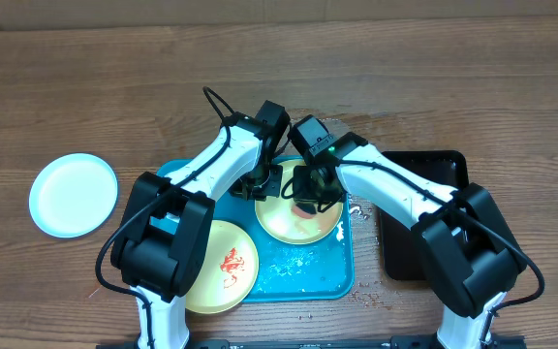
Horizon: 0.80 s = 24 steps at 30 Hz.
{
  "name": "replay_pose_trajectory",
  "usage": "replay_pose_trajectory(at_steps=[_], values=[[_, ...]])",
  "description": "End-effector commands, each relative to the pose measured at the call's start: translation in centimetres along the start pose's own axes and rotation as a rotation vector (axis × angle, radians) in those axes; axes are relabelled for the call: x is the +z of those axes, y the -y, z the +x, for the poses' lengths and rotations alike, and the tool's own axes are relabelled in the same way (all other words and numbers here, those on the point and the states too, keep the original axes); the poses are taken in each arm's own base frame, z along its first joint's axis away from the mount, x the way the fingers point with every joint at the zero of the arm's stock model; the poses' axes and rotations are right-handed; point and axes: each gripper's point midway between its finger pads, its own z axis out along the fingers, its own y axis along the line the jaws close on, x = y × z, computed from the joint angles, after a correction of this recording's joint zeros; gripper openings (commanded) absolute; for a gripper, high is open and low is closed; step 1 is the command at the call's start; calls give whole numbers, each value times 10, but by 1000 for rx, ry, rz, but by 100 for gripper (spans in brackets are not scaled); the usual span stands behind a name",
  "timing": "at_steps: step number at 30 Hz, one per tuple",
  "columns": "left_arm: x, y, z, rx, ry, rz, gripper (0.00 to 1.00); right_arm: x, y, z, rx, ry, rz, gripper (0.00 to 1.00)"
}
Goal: Clean dirty plates on tray and stack at the side
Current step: 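Scrub the yellow plate with the sponge while the left gripper holds it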
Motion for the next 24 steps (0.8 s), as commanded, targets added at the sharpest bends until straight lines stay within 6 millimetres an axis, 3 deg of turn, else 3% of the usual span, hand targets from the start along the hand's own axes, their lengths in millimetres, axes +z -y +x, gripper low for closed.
replay_pose_trajectory(at_steps=[1, 5, 9, 12, 14, 19, 24], values=[[34, -15, 20, 20, -99, -86, 4, 29, 10, 21, 139, -98, 20, 4], [34, -15, 20, 20, -99, -86, 4, 38, 22, 9, 231, -90, 23, 4], [34, -15, 20, 21, -98, -87, 4, 36, 26, -29, 289, 15, -40, 4], [34, -15, 20, 24, -99, -87, 4, 33, 46, -51, 343, 86, -14, 4], [34, -15, 20, 23, -99, -87, 4, 30, 70, -58, 382, 111, 49, 4], [34, -15, 20, 23, -98, -87, 4, 25, 115, -38, 370, 31, 202, 4], [34, -14, 19, 23, -94, -85, 4, 21, 125, -11, 221, -94, 256, 4]])
